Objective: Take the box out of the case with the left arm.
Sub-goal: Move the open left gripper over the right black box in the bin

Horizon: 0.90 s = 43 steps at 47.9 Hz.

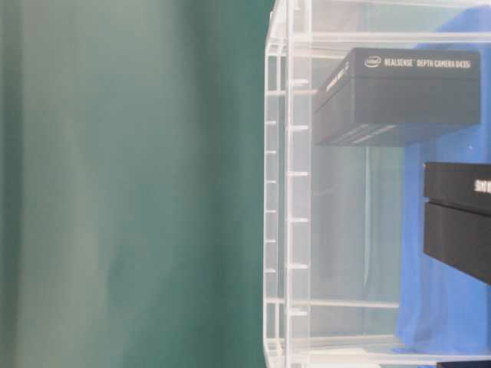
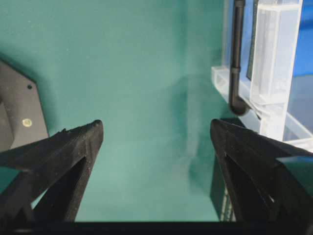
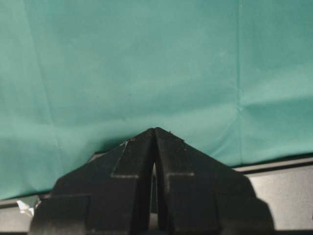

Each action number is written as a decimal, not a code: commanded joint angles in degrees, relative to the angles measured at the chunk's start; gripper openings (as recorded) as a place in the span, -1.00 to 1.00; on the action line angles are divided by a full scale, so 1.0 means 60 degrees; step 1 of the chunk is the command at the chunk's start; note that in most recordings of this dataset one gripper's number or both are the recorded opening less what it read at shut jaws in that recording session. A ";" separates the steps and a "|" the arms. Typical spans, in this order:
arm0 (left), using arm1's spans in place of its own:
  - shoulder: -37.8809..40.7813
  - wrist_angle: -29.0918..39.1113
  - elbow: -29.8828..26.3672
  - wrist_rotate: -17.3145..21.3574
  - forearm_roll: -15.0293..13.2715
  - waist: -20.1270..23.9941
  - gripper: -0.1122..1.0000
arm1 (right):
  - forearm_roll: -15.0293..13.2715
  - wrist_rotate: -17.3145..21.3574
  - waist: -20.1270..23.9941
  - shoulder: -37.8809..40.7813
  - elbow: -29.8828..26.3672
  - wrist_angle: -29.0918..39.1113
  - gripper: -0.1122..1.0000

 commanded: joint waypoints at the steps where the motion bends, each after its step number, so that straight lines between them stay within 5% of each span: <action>1: -0.0015 -0.0029 -0.0205 0.0015 -0.0029 0.0029 0.99 | -0.0015 0.0015 -0.0015 -0.0015 -0.0073 -0.0029 -0.77; 29: 0.0190 -0.0029 -0.0366 -0.0029 -0.0234 0.0029 0.99 | -0.0015 0.0015 0.0000 -0.0015 -0.0073 -0.0015 -0.77; 43: 0.1934 -0.0073 -0.1890 -0.0059 -0.0264 -0.0571 0.99 | -0.0015 0.0015 -0.0015 -0.0015 -0.0059 -0.0044 -0.77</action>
